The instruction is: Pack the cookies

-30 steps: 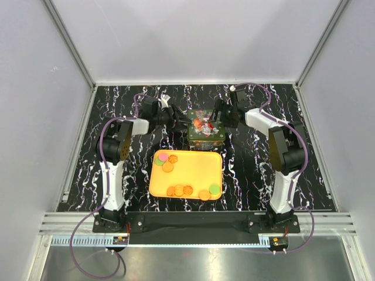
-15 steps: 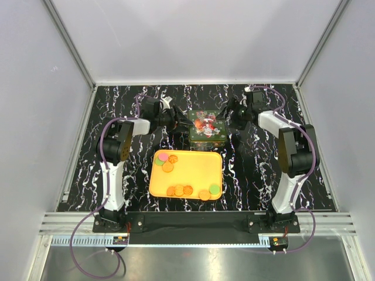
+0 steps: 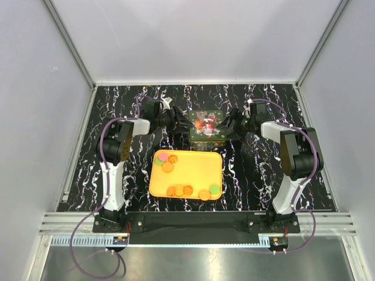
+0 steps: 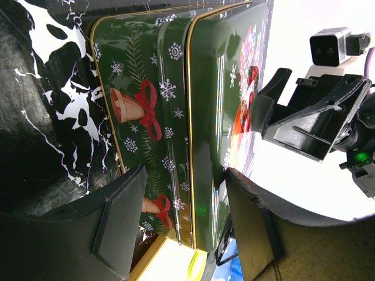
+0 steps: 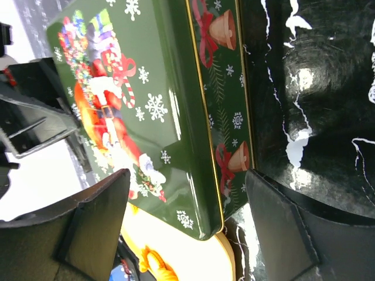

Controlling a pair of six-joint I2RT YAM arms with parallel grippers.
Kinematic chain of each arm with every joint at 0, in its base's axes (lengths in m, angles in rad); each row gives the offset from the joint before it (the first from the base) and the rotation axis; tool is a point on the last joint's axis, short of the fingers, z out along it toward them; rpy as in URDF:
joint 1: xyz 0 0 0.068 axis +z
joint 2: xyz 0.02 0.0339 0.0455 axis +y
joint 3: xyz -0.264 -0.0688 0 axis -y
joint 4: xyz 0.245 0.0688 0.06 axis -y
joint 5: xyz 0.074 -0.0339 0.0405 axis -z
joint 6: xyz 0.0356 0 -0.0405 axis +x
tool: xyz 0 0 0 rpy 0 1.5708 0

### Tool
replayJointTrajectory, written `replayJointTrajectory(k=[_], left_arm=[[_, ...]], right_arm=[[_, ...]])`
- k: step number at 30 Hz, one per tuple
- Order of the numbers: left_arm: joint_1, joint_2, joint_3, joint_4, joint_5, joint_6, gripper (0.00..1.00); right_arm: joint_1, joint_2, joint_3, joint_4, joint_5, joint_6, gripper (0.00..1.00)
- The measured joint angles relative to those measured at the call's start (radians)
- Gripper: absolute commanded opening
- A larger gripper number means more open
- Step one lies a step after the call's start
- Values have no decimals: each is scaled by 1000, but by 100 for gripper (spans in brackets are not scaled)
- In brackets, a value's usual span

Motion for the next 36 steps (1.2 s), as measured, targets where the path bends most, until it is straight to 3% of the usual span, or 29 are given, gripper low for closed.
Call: replayJointTrajectory(k=[36], left_arm=[[-3,-13,0,-21,-12,19,62]], right_arm=[[-10,-74,-39,42,-48,23,86]])
